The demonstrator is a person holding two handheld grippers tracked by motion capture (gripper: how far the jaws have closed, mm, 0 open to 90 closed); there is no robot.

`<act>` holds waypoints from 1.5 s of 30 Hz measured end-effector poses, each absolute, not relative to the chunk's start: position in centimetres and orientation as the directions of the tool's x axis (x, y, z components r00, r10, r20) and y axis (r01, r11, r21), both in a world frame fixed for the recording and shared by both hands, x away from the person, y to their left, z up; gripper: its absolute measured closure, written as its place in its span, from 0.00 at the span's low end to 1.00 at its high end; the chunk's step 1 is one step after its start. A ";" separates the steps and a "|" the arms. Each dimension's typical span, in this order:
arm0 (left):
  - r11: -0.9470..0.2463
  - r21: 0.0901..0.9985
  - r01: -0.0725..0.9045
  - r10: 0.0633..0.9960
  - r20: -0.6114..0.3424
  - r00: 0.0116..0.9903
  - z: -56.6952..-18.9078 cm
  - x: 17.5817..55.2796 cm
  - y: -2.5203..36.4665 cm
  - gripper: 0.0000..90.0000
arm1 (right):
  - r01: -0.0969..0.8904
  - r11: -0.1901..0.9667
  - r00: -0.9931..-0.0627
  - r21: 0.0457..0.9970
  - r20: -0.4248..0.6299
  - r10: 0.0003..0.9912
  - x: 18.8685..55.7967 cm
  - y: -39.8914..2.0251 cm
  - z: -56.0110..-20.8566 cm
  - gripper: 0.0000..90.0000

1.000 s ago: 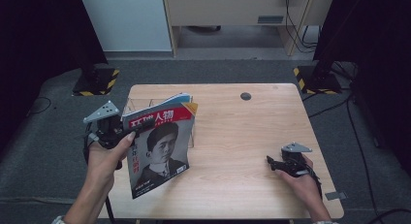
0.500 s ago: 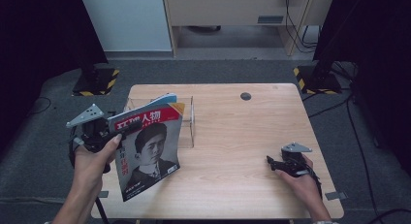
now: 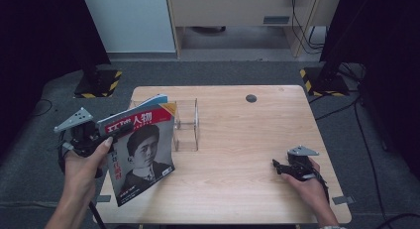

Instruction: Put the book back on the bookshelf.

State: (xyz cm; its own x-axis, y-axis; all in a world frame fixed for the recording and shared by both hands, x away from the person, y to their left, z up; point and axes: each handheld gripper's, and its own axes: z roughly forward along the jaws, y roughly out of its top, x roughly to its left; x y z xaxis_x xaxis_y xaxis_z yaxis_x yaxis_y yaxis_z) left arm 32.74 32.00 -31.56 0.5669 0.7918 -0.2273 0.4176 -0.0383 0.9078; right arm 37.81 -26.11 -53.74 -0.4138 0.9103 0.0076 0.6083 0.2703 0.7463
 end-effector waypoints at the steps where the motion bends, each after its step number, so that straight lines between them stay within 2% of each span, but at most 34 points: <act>1: -0.038 0.908 0.418 0.793 -0.227 0.565 -31.6 32.7 32.1 0.96 | 0.608 0.271 -0.414 0.746 0.007 0.910 37.8 -26.1 -53.7 0.34; 32: 0.017 0.907 0.421 0.848 -0.236 0.474 -31.7 31.6 36.6 0.96 | 0.608 0.271 -0.414 0.746 0.007 0.910 37.8 -26.1 -53.7 0.34; 45: 0.025 0.905 0.425 0.875 -0.226 0.428 -31.8 32.2 37.6 0.96 | 0.608 0.271 -0.415 0.746 0.007 0.910 37.8 -26.1 -53.7 0.34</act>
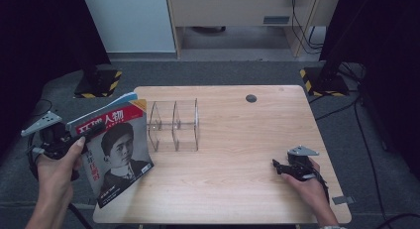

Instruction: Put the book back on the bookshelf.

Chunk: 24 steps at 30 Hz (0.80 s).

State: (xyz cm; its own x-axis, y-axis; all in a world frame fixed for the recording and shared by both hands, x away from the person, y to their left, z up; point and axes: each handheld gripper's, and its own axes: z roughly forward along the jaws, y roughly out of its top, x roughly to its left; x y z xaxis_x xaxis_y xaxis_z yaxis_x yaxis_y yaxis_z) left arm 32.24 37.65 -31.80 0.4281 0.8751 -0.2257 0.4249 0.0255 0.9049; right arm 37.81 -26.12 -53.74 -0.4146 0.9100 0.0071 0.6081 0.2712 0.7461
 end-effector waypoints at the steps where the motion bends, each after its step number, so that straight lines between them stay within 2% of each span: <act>1: 0.023 0.905 0.425 0.878 -0.222 0.425 -31.8 32.4 37.7 0.96 | 0.608 0.271 -0.415 0.746 0.007 0.910 37.8 -26.1 -53.7 0.34; 24: 0.029 0.909 0.416 0.909 -0.197 0.368 -31.2 36.4 37.4 0.96 | 0.608 0.271 -0.415 0.746 0.007 0.910 37.8 -26.1 -53.7 0.34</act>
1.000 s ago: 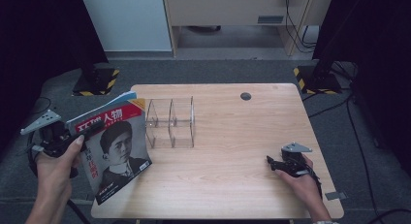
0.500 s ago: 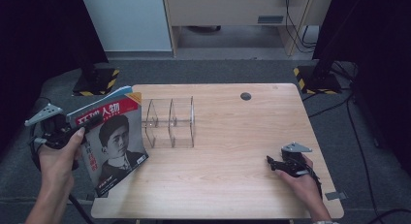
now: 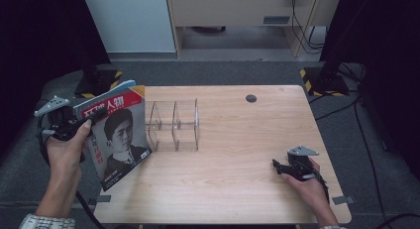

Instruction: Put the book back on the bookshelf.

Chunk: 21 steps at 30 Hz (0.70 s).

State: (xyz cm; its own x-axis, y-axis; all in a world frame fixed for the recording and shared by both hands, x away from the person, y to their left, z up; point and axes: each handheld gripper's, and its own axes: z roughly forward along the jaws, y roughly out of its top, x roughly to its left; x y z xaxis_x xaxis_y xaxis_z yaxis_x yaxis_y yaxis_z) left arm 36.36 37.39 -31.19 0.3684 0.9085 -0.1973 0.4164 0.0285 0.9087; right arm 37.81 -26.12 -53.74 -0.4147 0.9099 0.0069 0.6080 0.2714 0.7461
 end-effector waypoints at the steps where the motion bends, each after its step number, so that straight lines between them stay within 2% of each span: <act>1: 0.033 0.909 0.416 0.909 -0.200 0.365 -31.2 36.6 37.4 0.96 | 0.608 0.271 -0.415 0.746 0.007 0.910 37.8 -26.1 -53.7 0.34; 21: 0.063 0.916 0.397 0.921 -0.207 0.331 -31.6 38.5 37.0 0.96 | 0.608 0.271 -0.415 0.746 0.007 0.910 37.8 -26.1 -53.7 0.34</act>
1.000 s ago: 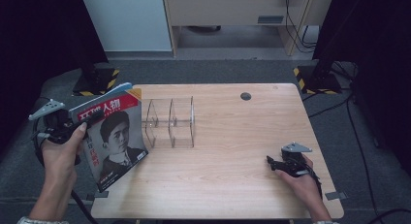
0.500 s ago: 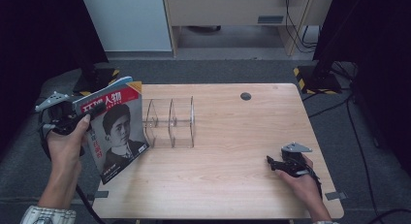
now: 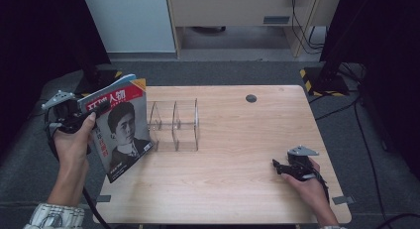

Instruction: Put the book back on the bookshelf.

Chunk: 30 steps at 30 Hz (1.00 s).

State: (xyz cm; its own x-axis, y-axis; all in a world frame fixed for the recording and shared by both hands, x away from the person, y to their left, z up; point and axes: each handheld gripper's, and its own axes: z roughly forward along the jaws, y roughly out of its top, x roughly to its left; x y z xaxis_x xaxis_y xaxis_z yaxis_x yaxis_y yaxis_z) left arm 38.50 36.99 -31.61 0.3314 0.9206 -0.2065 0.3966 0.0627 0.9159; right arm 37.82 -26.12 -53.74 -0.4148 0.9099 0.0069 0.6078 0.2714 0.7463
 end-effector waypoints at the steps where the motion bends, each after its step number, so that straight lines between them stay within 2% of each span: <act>1: 0.063 0.916 0.397 0.922 -0.206 0.328 -31.6 38.6 37.0 0.96 | 0.608 0.271 -0.415 0.746 0.007 0.910 37.8 -26.1 -53.7 0.34; 30: 0.061 0.939 0.340 0.948 -0.161 0.275 -32.9 40.8 34.7 0.96 | 0.608 0.271 -0.416 0.746 0.009 0.909 37.8 -26.1 -53.7 0.34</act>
State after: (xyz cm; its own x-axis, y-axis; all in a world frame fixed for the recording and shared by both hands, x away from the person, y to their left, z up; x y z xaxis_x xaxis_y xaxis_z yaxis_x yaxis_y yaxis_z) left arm 40.76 34.70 -32.89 0.2753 0.9478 -0.1612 0.3395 0.0611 0.9386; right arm 37.81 -26.10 -53.74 -0.4156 0.9095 0.0086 0.6084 0.2710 0.7459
